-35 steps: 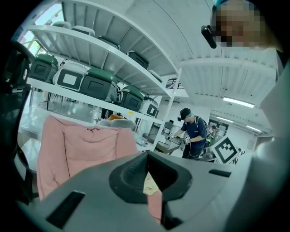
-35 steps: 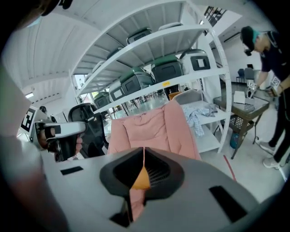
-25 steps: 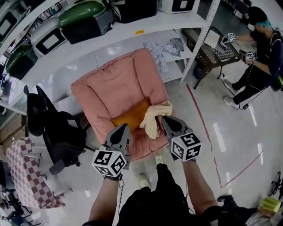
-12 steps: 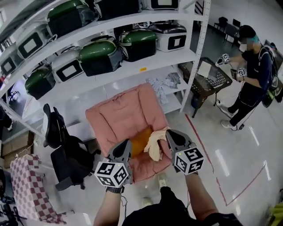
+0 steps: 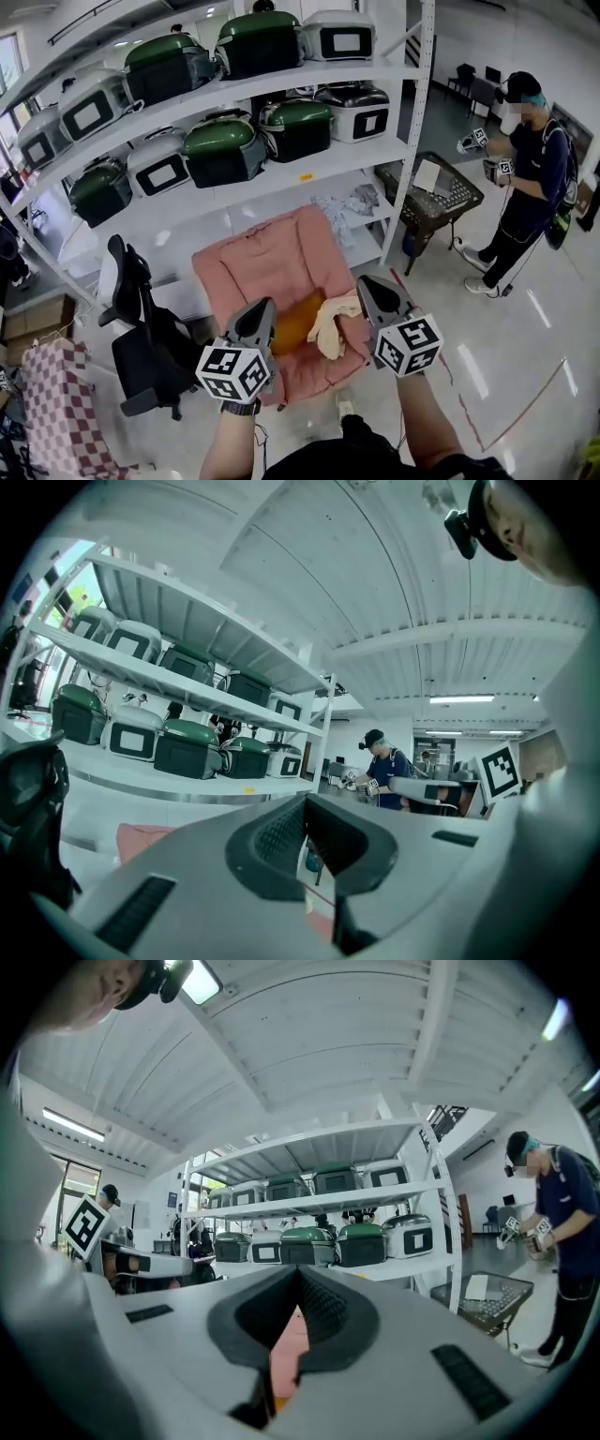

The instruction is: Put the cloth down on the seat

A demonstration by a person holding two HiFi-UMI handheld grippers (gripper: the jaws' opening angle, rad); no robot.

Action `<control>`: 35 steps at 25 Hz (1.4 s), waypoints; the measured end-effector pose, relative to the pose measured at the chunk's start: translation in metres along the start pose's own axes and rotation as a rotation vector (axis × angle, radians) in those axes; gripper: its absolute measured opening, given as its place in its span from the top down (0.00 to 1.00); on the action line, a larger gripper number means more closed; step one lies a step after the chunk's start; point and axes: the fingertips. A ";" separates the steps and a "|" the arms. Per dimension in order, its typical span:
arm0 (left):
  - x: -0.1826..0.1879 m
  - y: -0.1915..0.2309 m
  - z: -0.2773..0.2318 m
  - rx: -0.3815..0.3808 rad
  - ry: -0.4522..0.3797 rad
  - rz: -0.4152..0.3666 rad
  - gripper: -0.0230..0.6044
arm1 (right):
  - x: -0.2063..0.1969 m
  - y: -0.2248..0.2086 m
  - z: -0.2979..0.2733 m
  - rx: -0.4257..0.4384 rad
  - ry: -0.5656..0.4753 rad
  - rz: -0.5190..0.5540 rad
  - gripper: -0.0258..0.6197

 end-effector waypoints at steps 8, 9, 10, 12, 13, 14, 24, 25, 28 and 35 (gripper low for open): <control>0.029 0.009 0.023 0.041 -0.052 -0.024 0.95 | 0.028 0.009 0.009 -0.014 -0.043 0.023 0.95; 0.031 0.011 0.026 0.049 -0.057 -0.028 0.95 | 0.030 0.010 0.009 -0.016 -0.047 0.025 0.95; 0.034 0.012 0.028 0.055 -0.062 -0.031 0.95 | 0.032 0.010 0.011 -0.019 -0.049 0.029 0.95; 0.039 0.011 0.032 0.057 -0.070 -0.035 0.95 | 0.033 0.009 0.013 -0.026 -0.052 0.037 0.95; 0.041 0.010 0.033 0.056 -0.074 -0.038 0.95 | 0.034 0.009 0.013 -0.028 -0.052 0.040 0.95; 0.044 0.009 0.033 0.055 -0.078 -0.042 0.95 | 0.034 0.009 0.013 -0.028 -0.053 0.042 0.95; 0.049 0.002 0.041 0.047 -0.091 -0.058 0.95 | 0.039 0.014 0.022 -0.032 -0.067 0.054 0.95; 0.050 0.002 0.041 0.046 -0.093 -0.060 0.95 | 0.040 0.014 0.023 -0.033 -0.068 0.056 0.95; 0.050 0.000 0.040 0.046 -0.094 -0.062 0.95 | 0.041 0.013 0.024 -0.034 -0.069 0.058 0.95; 0.050 0.000 0.041 0.044 -0.093 -0.059 0.95 | 0.039 0.015 0.024 -0.033 -0.065 0.058 0.95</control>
Point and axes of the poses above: the fingertips, and each gripper's own axes: z backward along the fingers, y to its left, x out of its top, and after that the axes turned 7 degrees about y, right-handed
